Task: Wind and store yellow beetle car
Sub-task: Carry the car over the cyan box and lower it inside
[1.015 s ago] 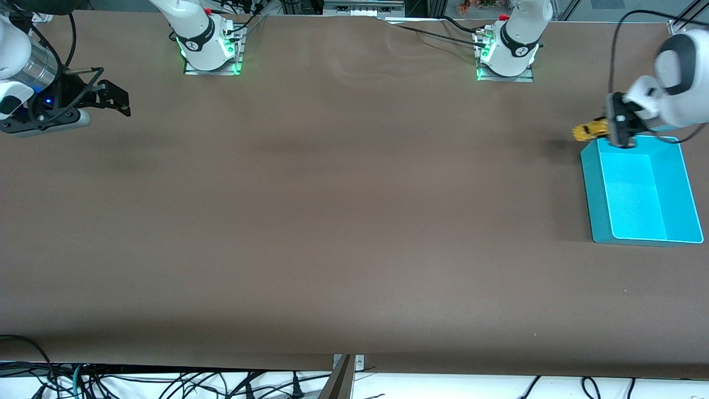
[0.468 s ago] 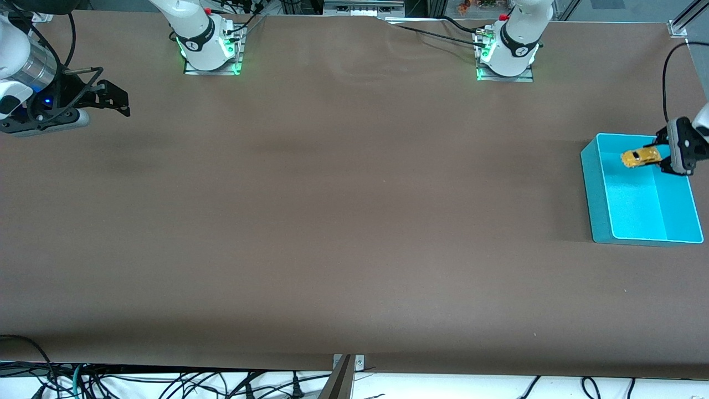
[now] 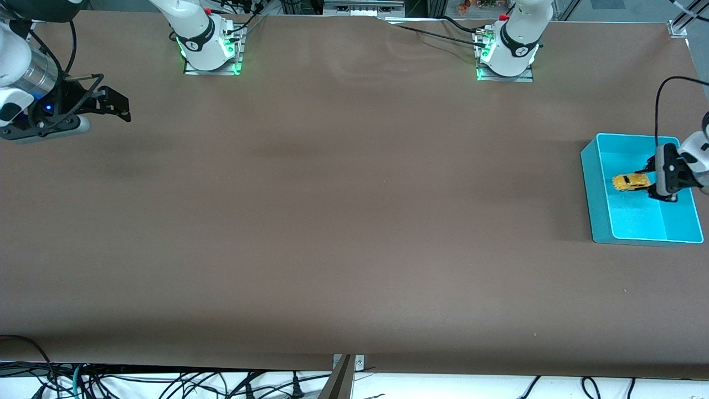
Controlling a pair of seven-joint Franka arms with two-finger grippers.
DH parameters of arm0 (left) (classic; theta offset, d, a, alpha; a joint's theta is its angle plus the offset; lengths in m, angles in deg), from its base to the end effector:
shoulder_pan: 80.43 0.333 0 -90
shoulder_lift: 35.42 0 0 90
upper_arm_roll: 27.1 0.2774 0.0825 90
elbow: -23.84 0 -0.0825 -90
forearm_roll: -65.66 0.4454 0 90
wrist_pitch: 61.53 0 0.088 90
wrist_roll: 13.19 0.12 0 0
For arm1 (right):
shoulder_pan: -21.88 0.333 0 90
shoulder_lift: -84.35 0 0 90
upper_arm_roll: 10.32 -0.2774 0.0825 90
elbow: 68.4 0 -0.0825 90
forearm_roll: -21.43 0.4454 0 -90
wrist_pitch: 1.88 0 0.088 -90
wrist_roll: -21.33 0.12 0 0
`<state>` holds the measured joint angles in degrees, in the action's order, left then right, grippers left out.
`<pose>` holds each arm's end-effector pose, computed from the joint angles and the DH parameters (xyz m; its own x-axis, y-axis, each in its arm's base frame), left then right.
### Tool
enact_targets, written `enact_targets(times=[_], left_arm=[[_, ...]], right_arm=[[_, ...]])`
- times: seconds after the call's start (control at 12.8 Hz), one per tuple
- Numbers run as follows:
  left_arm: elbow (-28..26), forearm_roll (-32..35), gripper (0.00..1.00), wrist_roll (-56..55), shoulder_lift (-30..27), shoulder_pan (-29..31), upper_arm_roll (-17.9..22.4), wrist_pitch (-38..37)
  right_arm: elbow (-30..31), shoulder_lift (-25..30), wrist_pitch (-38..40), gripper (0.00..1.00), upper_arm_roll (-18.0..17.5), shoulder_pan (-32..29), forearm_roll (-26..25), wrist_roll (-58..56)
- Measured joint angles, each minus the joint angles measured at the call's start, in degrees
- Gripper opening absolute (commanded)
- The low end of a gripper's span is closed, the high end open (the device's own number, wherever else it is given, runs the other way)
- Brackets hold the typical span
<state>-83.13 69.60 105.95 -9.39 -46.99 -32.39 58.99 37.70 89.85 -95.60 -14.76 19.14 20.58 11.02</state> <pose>0.5612 0.3040 0.1676 -0.0442 -0.9945 0.0954 -0.9795 0.0619 0.1915 0.5813 0.0165 0.4864 0.9706 0.2075 -0.1221 0.2091 -0.9779 0.0002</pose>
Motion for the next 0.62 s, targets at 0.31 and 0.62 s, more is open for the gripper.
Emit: enact_targets(times=[0.31, 0.62], left_arm=[[-0.4, 0.6, 0.07, 2.2, 5.4, -0.6, 0.1, 4.8], [-0.6, 1.1, 1.00, 2.9, 6.2, -0.4, 1.1, 6.7]], right_arm=[[-2.2, -0.6, 0.0, 1.00, 0.0, 0.0, 0.0, 0.0], [-3.8, -0.3, 0.2, 1.00, 0.0, 0.0, 0.5, 0.0]])
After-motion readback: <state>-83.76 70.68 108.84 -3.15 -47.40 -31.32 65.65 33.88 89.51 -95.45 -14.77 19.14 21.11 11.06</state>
